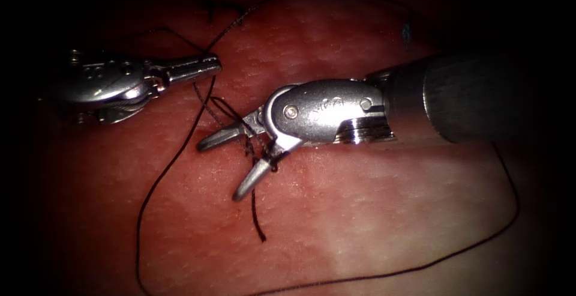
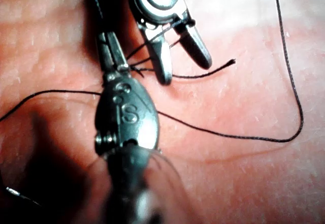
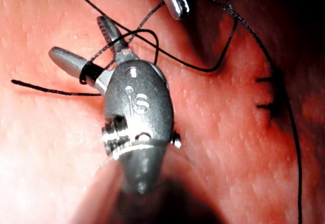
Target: Wound Closure
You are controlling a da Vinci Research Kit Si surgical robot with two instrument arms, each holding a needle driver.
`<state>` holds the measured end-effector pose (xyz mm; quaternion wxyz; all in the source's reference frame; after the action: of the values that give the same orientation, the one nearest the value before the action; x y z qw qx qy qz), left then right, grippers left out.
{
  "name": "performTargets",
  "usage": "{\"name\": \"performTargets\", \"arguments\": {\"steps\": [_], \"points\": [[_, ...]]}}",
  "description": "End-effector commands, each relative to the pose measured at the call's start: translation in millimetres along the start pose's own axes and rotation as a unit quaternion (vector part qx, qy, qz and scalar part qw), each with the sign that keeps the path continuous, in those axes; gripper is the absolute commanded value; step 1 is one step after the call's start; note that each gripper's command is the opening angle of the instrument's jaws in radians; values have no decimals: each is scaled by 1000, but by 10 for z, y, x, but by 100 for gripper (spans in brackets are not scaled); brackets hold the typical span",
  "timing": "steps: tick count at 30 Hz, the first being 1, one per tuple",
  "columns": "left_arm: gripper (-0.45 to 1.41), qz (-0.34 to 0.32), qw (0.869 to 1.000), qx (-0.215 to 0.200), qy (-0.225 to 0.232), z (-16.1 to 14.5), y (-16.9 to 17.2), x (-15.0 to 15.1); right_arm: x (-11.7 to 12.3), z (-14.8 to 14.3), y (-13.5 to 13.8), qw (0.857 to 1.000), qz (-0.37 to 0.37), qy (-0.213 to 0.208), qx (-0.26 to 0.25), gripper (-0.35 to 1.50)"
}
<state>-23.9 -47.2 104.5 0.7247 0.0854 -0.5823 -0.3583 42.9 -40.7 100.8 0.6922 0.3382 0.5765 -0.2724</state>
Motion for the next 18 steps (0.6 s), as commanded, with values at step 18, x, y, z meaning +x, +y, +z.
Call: {"name": "performTargets", "arguments": {"steps": [18], "points": [[-45,1,1000,9,-1,1,-7,14,-17,11,-20,994,-64,-59,71,95]]}}
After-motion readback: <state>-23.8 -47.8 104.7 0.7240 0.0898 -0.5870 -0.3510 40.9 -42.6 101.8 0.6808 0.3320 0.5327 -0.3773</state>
